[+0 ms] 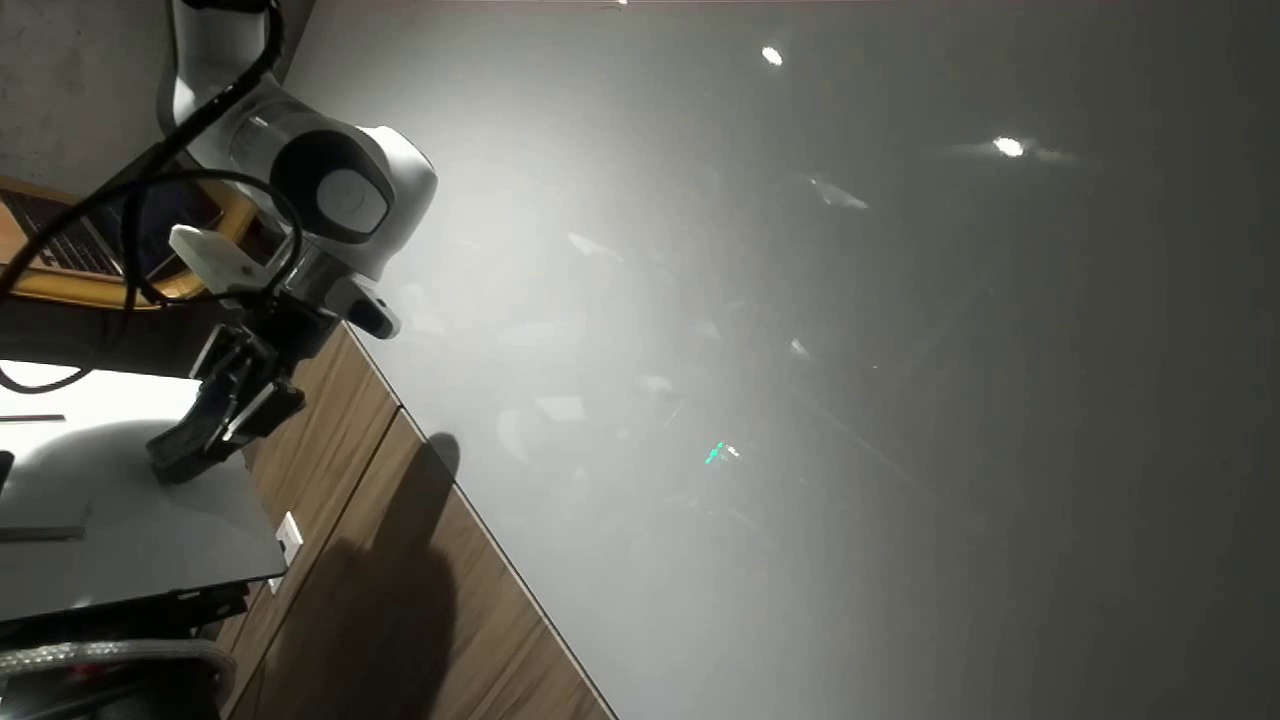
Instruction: Use the eraser to wipe the whiteboard.
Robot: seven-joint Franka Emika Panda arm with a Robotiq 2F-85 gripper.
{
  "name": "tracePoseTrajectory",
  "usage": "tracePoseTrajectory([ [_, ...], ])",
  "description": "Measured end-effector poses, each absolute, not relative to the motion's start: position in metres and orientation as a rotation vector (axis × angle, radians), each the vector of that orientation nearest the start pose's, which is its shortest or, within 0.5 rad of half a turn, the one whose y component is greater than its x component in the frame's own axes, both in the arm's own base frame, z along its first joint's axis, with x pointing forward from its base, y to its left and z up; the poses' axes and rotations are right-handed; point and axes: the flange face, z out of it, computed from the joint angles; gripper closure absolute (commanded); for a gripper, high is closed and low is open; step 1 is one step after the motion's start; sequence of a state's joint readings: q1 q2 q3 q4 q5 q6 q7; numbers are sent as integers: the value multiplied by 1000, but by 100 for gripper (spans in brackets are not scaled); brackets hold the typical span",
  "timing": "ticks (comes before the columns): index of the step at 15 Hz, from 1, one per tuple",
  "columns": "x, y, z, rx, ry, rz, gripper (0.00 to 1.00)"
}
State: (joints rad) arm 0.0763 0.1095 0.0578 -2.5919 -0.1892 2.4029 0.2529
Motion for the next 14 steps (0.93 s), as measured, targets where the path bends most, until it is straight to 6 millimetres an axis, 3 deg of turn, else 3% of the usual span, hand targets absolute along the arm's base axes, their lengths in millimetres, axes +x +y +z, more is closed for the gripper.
tracePoseTrajectory([
  [9,397,49,193,-3232,-84,573,69],
  [11,398,49,193,-3231,-85,574,18],
  [12,398,49,193,-3230,-83,576,18],
  [14,398,47,188,-3223,-77,593,5],
])
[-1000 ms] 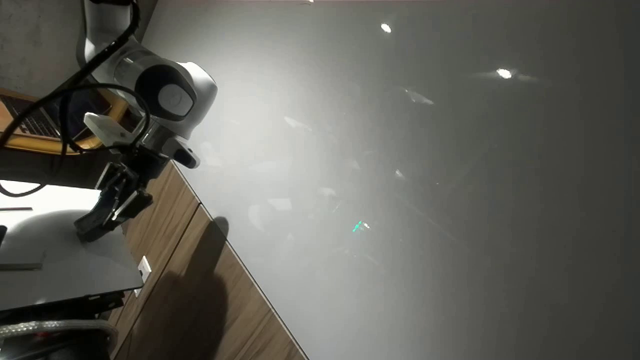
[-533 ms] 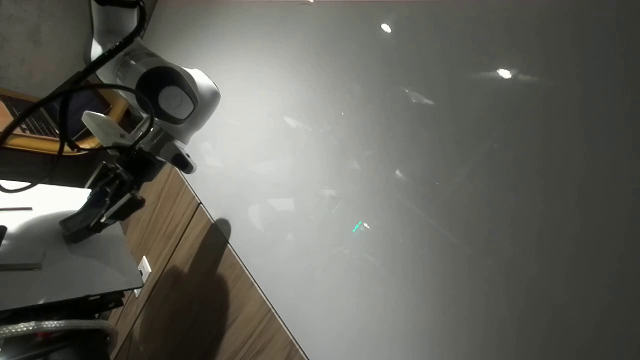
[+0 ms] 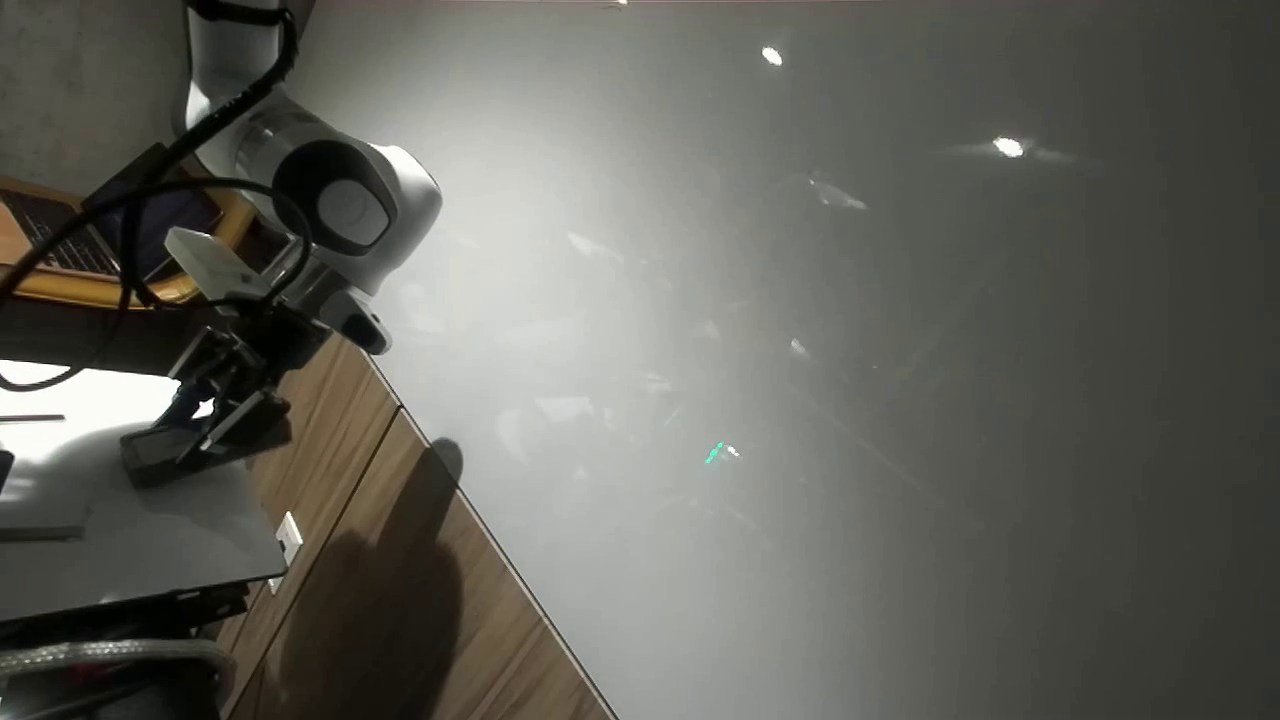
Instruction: Use the eraser to wipe the whiteboard.
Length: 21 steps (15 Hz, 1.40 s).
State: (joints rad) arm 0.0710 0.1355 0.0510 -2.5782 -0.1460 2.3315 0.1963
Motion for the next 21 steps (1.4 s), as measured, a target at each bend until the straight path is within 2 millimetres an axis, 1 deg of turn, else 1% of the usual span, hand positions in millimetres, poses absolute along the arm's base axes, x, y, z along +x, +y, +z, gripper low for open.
tracePoseTrajectory([
  [1,397,46,184,-3219,-74,609,1],
  [2,397,44,179,-3215,-70,626,0],
  [6,396,38,164,-3193,-48,680,0],
  [11,400,37,157,-3183,-50,701,0],
  [14,401,46,157,-3181,-78,694,0],
  [18,391,69,153,-3185,-139,714,0],
  [21,387,74,152,-3188,-150,724,0],
])
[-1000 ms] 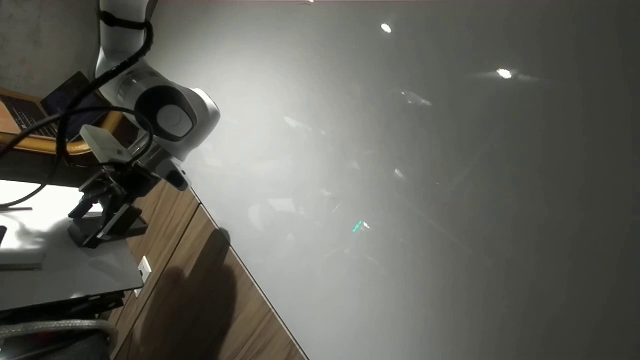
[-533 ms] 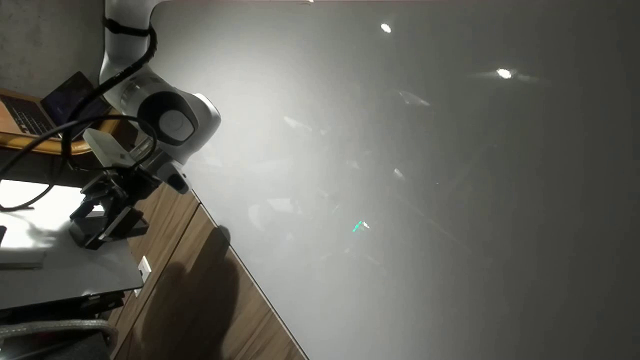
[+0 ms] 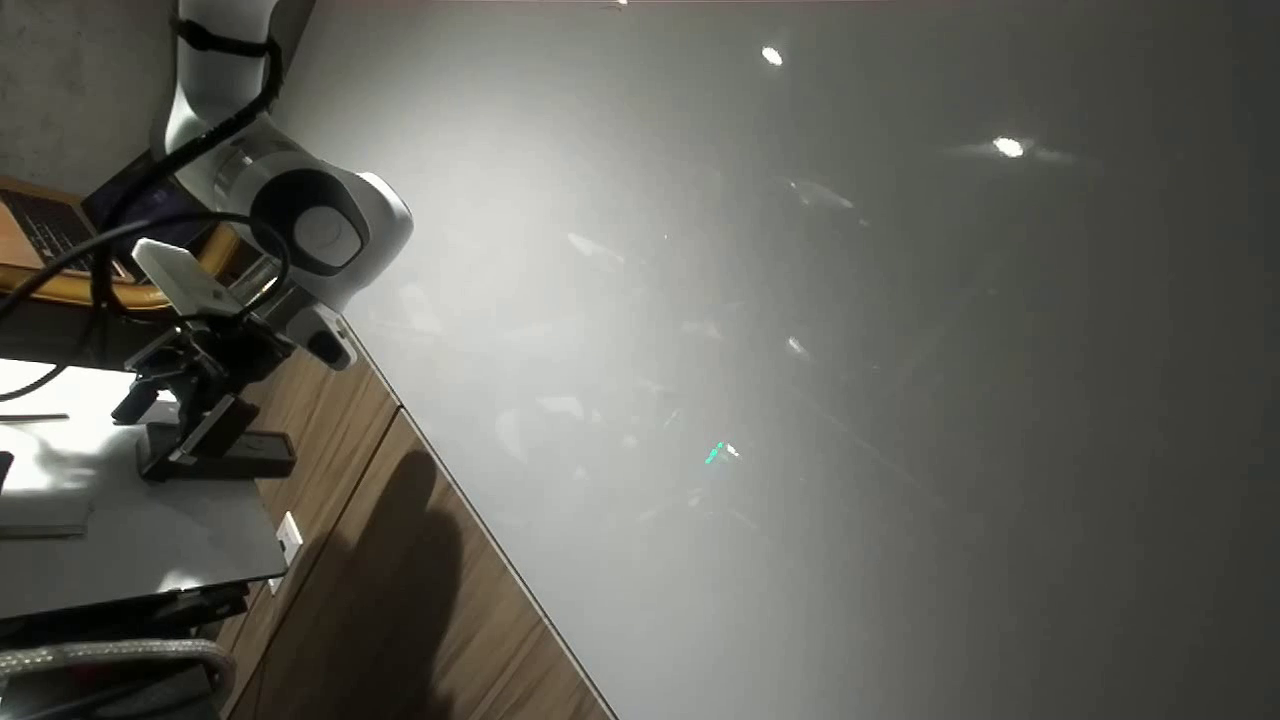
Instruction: Use the eraser to wipe the whiteboard.
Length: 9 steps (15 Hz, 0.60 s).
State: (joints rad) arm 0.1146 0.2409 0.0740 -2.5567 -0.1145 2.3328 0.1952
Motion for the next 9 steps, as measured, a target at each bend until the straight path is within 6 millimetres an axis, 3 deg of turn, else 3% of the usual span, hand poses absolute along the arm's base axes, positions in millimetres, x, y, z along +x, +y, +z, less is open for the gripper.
tracePoseTrajectory([
  [5,387,66,158,-3214,-128,709,0],
  [9,394,57,189,-3252,-114,636,0],
])
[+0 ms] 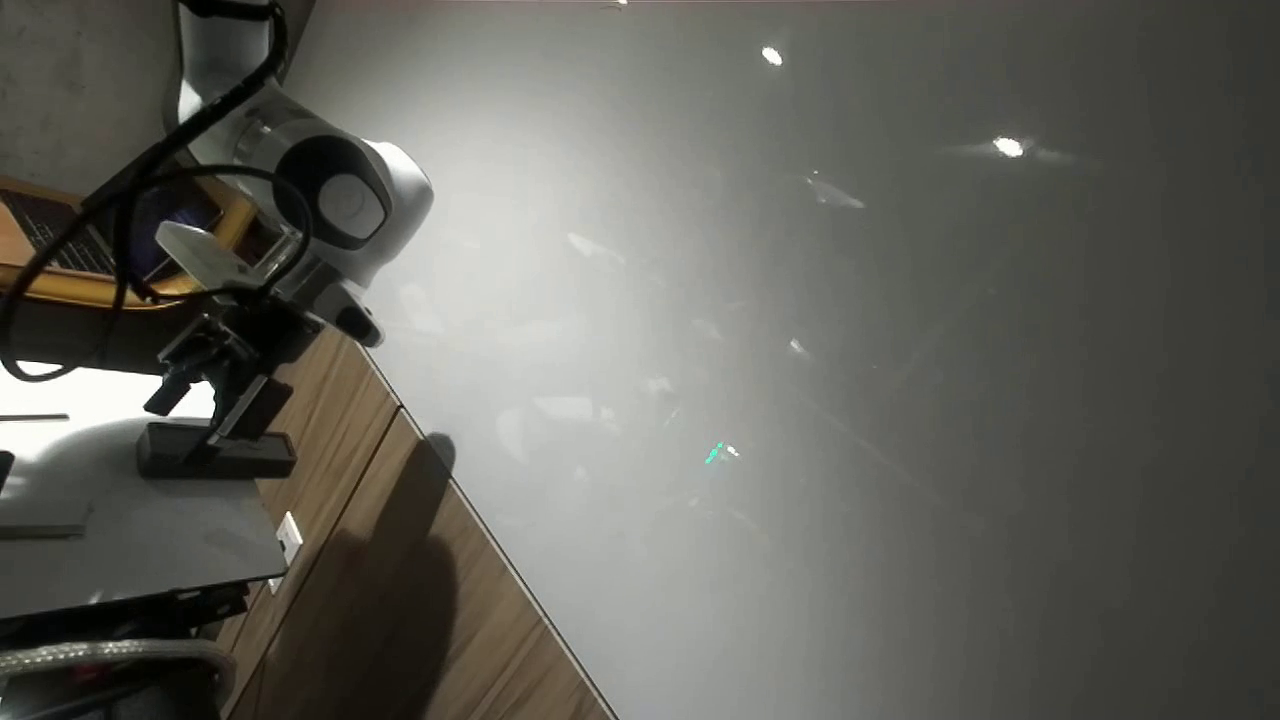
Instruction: Use the eraser to wipe the whiteboard.
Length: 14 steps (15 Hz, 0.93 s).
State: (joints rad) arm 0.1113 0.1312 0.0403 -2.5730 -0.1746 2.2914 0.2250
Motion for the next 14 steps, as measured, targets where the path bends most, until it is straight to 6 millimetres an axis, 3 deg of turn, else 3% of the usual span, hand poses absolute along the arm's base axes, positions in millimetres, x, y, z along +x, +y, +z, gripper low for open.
tracePoseTrajectory([
  [5,403,62,255,-3283,-109,468,0],
  [11,410,66,350,-3269,-89,-30,0],
  [14,403,72,384,-3243,-97,-250,0],
])
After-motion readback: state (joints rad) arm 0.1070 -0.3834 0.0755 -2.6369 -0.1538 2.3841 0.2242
